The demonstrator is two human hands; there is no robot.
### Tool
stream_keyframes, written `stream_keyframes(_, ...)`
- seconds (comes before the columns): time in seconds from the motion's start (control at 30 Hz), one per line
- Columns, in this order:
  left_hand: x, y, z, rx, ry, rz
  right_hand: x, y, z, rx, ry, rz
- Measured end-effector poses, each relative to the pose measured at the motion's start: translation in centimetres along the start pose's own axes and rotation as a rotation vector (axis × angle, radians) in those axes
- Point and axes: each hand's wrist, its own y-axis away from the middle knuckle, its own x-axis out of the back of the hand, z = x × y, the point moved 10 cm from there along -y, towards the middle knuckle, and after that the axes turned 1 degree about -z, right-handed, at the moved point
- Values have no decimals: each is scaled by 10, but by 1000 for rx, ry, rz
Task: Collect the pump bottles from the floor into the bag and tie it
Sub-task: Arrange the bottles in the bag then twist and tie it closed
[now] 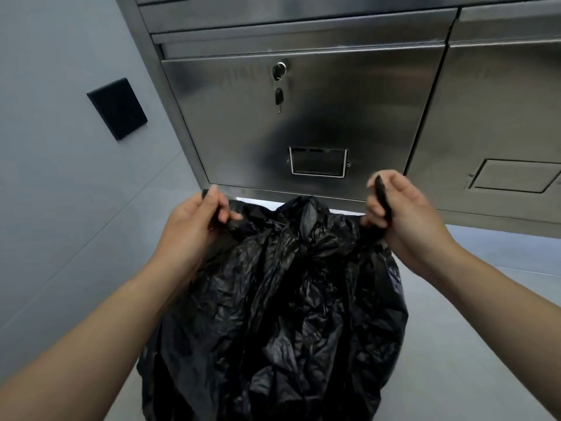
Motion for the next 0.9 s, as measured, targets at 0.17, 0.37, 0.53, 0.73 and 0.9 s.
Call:
stream_keyframes(0.17, -64, 16, 33, -297, -360, -206, -74, 22, -13, 160, 245, -237)
stream_keyframes(0.37, -69, 31, 13, -325, -557, -322, -84, 36, 14, 16, 299, -376)
stream_keyframes(0.53, -62, 51, -13, -261, -656, -478, -82, 68, 49, -98, 465, -588)
stream_keyframes(0.73, -33, 70, -47, -224, -861, -448, -46, 74, 70, -172, 406, -453)
stream_keyframes(0.9, 9, 61, -49, -161, -930, -348, -5, 68, 69, -200, 432, -331)
